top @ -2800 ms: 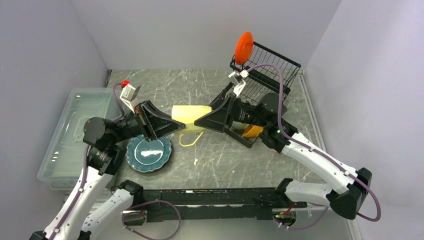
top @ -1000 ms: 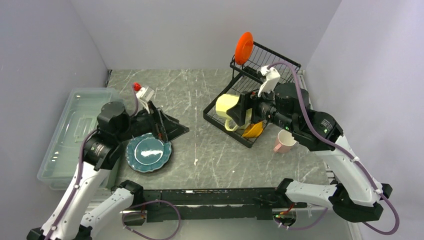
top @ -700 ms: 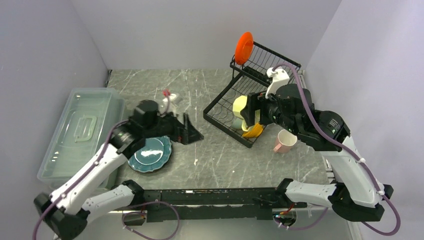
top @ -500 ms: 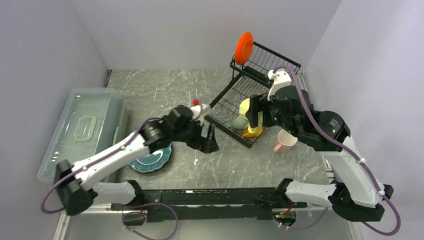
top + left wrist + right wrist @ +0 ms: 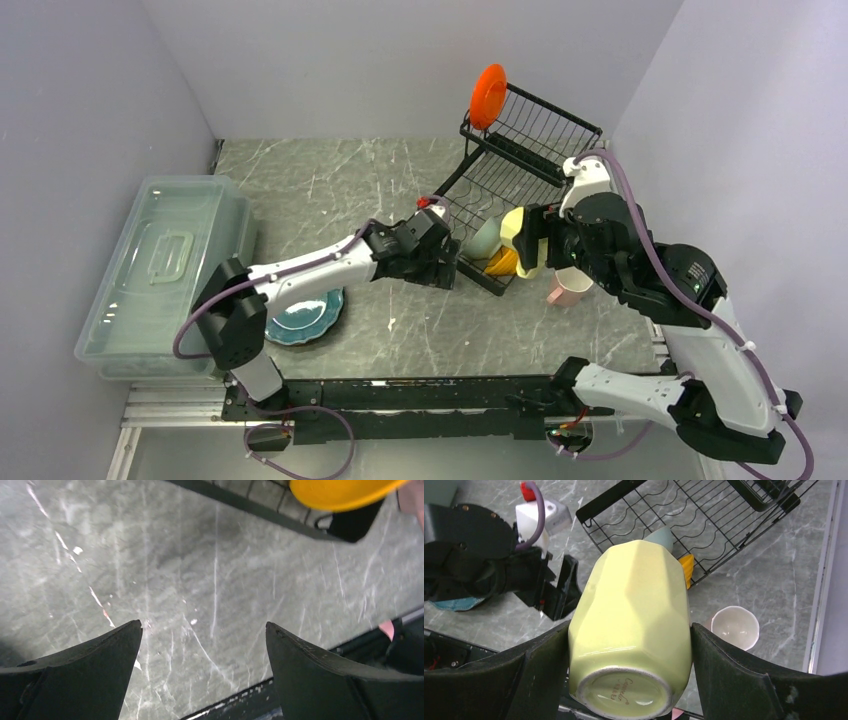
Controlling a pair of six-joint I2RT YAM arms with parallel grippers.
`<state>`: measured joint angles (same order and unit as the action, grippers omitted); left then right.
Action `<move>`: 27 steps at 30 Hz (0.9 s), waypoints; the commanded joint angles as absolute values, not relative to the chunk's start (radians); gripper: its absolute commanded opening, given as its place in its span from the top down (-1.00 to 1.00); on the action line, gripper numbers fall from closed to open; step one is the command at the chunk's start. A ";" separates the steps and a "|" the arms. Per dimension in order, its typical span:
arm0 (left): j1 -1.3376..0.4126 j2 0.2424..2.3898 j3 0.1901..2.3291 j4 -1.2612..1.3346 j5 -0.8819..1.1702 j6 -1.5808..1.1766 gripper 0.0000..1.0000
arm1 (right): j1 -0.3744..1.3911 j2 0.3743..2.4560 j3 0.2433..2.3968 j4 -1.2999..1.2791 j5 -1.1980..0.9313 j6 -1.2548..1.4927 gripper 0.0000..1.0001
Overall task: Load the mixed dishes into the dish rack
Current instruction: Move the dish rack to the center of the board.
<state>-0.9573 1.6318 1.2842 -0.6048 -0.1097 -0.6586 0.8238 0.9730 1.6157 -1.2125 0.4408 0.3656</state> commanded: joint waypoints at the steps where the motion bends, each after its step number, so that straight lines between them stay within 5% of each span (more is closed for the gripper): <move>1: -0.946 1.684 1.410 -0.656 -0.271 -0.763 -0.99 | 0.825 0.935 1.606 -1.131 0.462 0.373 0.07; 27: -0.831 1.945 1.610 -0.674 -0.257 -1.081 -0.58 | 0.825 0.864 1.545 -1.112 0.424 0.370 0.03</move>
<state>-0.8364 1.9358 1.5513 -0.6647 -0.2165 -1.0096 0.8238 0.8875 1.5345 -1.2114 0.4183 0.3668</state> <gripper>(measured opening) 0.809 0.821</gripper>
